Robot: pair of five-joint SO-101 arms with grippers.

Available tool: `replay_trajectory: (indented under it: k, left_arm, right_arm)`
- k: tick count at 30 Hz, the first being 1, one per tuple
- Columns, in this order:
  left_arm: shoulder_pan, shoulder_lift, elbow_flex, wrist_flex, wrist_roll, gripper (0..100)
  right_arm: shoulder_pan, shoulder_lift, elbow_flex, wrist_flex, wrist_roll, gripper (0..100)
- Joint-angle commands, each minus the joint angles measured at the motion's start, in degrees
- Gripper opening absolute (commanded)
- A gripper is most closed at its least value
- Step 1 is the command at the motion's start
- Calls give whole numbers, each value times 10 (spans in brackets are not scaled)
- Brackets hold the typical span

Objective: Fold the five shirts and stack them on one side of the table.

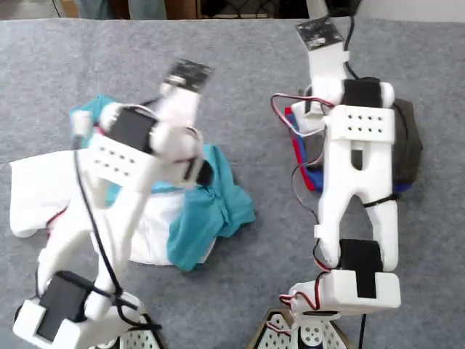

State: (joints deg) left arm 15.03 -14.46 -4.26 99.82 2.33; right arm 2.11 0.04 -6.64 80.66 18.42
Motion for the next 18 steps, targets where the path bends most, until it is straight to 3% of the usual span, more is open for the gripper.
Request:
replay_trajectory:
  k: [1,6,10,14,18]
  left_arm:
    - [-131,-23,-35,11,8,295]
    - [-393,-12,18,4,4,296]
    - [-566,18,124,-119,4,297]
    - [-668,74,221,-287,6,295]
    - [-702,137,263,-377,8,294]
  right_arm:
    - [-79,-24,-5,30,-40,113]
    - [-238,3,-4,47,-103,148]
    - [-341,56,-14,46,-162,277]
    - [-390,128,-44,43,-184,371]
    - [-393,231,-98,43,-185,351]
